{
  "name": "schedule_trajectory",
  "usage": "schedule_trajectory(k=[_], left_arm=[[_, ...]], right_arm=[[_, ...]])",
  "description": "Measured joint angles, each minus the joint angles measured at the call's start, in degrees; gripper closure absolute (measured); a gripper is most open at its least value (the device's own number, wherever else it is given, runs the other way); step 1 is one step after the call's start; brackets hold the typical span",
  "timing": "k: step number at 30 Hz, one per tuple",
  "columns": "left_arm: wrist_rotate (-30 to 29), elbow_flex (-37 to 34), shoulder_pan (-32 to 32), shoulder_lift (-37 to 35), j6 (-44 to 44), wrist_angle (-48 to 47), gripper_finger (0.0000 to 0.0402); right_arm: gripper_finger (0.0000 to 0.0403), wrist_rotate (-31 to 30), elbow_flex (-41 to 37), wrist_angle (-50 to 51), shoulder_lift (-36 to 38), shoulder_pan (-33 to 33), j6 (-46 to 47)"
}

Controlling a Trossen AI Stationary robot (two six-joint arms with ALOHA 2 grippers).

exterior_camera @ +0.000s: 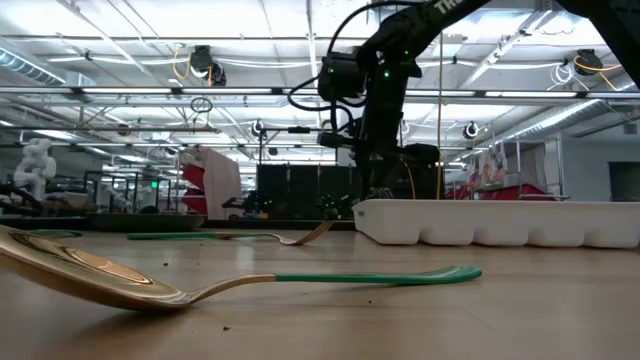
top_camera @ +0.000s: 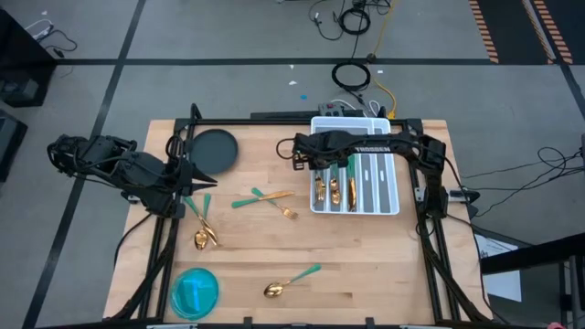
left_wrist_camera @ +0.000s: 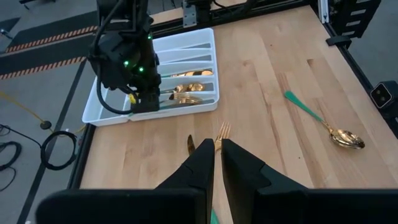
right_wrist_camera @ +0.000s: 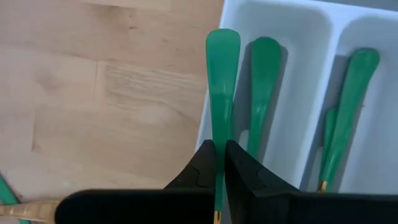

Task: Sort silverware
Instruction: Put the green fork into the white silverware organizer

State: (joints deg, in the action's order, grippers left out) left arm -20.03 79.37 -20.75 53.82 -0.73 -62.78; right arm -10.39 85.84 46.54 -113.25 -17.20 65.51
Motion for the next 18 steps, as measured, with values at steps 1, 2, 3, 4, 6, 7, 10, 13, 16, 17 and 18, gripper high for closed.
schedule_trajectory(k=[1, 2, 3, 4, 6, 7, 10, 13, 16, 17, 18], left_arm=[[0.0, 0.0, 0.0, 0.0, 0.0, 0.0, 0.0363], [0.0, 0.0, 0.0, 0.0, 0.0, -0.1, 0.0363], [0.0, 0.0, 0.0, 0.0, 0.0, -0.3, 0.0363], [0.0, 0.0, 0.0, 0.0, 0.0, -0.4, 0.0363], [0.0, 0.0, 0.0, 0.0, 0.0, -0.4, 0.0363], [0.0, 0.0, 0.0, 0.0, 0.0, -0.4, 0.0363], [0.0, 0.0, 0.0, 0.0, 0.0, -0.4, 0.0363], [0.0, 0.0, 0.0, 0.0, -0.1, -0.4, 0.0363], [0.0, 0.0, 0.0, 0.0, -0.4, -0.4, 0.0363], [0.0, 0.0, 0.0, 0.0, -0.4, -0.4, 0.0363], [0.0, 0.0, 0.0, 0.0, -0.4, -0.4, 0.0363]], right_arm=[[0.0403, 0.0, 0.0, -0.1, 0.0, 0.0, 0.0], [0.0403, 0.0, 0.0, -0.1, 0.0, -0.1, 0.0], [0.0403, -0.1, 0.0, -0.1, 0.0, -0.1, 0.0], [0.0403, -0.1, 0.0, 0.0, 0.0, -0.1, 0.0], [0.0403, -0.4, 0.0, 0.3, 0.0, -0.1, 0.0], [0.0403, -0.9, 0.0, 0.4, 0.0, -0.1, -0.1], [0.0403, -1.4, 0.0, 0.9, 0.0, -0.2, -0.1], [0.0403, -1.5, 0.0, 0.9, 0.0, -0.4, -0.2], [0.0403, -1.5, 0.0, 1.8, 0.1, -0.8, -0.6], [0.0403, -1.6, 0.0, 2.1, 0.1, -0.8, -0.6], [0.0403, -1.7, 0.0, 2.1, 0.2, -0.8, -0.7]])
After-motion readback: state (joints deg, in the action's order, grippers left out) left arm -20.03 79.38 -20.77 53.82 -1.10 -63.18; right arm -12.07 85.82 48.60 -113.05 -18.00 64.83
